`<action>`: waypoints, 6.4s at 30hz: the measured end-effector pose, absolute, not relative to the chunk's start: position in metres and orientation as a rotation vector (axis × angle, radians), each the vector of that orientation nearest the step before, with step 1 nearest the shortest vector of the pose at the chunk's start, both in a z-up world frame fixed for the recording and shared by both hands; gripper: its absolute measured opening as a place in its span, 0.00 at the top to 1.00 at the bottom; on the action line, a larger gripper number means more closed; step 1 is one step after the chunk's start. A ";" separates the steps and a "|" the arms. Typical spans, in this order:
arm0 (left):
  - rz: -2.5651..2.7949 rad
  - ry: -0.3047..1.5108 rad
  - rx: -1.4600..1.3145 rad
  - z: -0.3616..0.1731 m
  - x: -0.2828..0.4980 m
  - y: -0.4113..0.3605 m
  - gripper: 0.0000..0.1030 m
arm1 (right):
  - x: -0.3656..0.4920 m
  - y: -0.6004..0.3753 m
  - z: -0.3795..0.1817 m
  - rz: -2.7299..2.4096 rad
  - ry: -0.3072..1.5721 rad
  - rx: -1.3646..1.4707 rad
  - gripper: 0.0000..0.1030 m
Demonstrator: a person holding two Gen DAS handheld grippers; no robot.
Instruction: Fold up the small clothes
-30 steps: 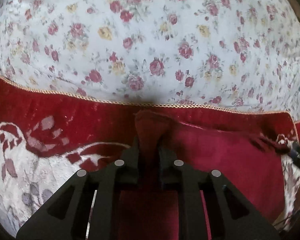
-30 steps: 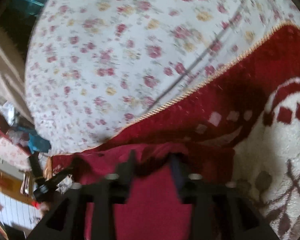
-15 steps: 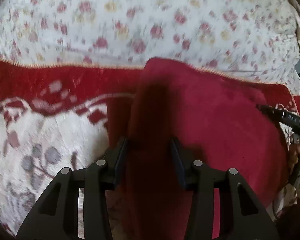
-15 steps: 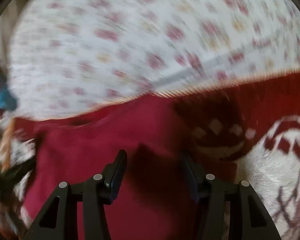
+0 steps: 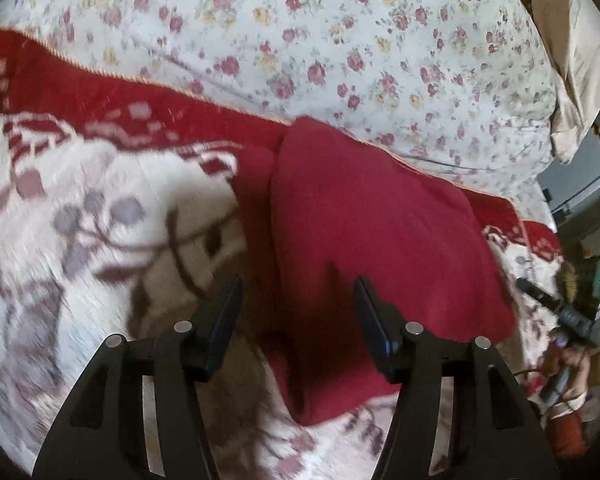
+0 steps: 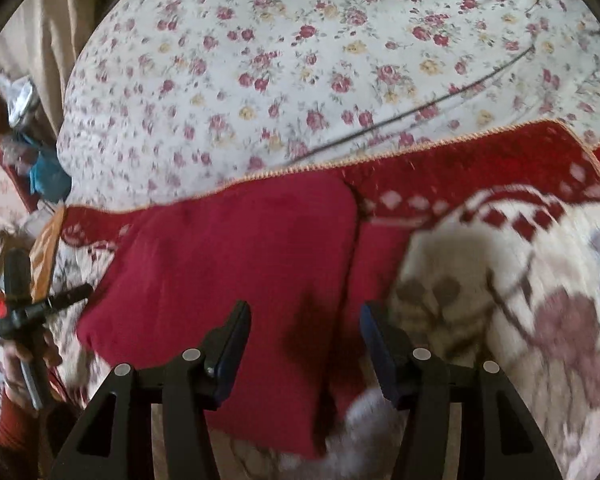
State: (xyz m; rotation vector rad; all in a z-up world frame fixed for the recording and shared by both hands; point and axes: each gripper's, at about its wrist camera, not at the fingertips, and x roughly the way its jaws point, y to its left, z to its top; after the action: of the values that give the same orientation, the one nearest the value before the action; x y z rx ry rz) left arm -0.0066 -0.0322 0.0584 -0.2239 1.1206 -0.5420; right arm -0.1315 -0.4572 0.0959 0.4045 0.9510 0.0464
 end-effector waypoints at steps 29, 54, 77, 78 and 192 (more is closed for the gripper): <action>-0.597 1.120 -0.106 0.059 -0.029 -0.057 0.90 | -0.142 -0.444 0.085 0.125 0.926 0.486 0.93; -0.464 1.015 0.071 0.066 -0.046 -0.069 0.71 | -0.074 -0.417 0.095 0.000 0.929 0.295 0.56; -0.396 0.963 -0.033 0.028 -0.023 -0.054 0.34 | 0.032 -0.263 0.092 0.254 0.983 0.119 0.58; -0.399 0.964 -0.035 0.028 -0.022 -0.054 0.34 | 0.038 -0.248 0.090 0.263 0.984 0.077 0.58; -0.462 1.063 -0.217 0.022 -0.009 -0.033 0.29 | 0.096 -0.124 0.048 0.247 1.178 -0.200 0.34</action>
State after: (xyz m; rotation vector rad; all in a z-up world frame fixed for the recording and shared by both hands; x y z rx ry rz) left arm -0.0087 -0.0329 0.0218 -0.2166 1.0633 -0.4617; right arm 0.0963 -0.1238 0.0480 -0.1999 1.1781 0.2473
